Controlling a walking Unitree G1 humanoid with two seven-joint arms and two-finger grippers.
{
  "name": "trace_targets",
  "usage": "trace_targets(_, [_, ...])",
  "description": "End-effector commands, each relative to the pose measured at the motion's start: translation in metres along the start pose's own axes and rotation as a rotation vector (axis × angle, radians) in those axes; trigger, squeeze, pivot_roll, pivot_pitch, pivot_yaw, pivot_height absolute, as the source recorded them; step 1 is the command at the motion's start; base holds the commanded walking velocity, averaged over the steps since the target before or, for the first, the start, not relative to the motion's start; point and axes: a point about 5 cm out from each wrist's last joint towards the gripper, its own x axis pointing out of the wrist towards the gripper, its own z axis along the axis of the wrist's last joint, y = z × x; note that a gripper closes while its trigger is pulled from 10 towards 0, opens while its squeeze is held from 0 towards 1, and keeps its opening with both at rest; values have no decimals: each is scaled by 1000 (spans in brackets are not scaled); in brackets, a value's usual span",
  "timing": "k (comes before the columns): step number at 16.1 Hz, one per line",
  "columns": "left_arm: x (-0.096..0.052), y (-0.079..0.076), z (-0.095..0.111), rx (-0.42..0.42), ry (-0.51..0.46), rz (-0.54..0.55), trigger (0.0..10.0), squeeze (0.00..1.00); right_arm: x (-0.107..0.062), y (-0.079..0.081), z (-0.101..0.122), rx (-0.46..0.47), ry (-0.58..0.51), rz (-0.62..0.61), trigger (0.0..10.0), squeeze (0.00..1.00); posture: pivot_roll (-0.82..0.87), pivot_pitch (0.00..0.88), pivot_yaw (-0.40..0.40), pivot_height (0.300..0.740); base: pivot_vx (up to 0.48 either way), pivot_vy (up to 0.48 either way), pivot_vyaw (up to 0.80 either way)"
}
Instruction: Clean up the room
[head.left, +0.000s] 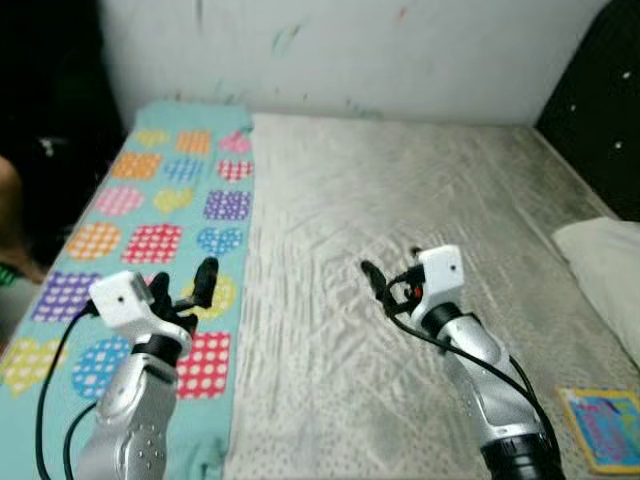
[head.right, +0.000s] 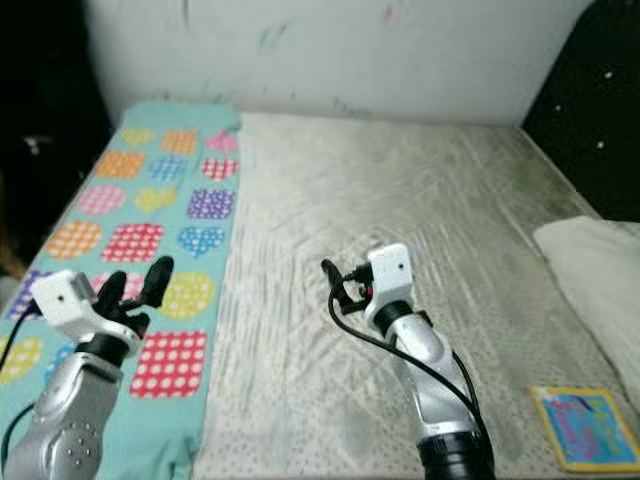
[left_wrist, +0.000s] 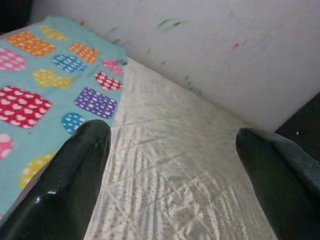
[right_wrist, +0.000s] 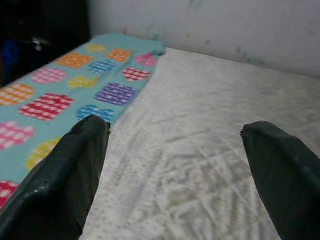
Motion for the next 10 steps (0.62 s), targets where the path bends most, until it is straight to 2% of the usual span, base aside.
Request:
trace_targets(1, [1,-6,-4,-7,16,-14,10000,0,-6,-11,-4,-4,20,-38,10000,0,-36,31,-64,740,0,0,0])
trace_targets(10, [2,-6,-5,-16,11,-9,10000,0,-4,-11,-3,-11,17,-31,10000,0,-36,19,-69,740,0,0,0])
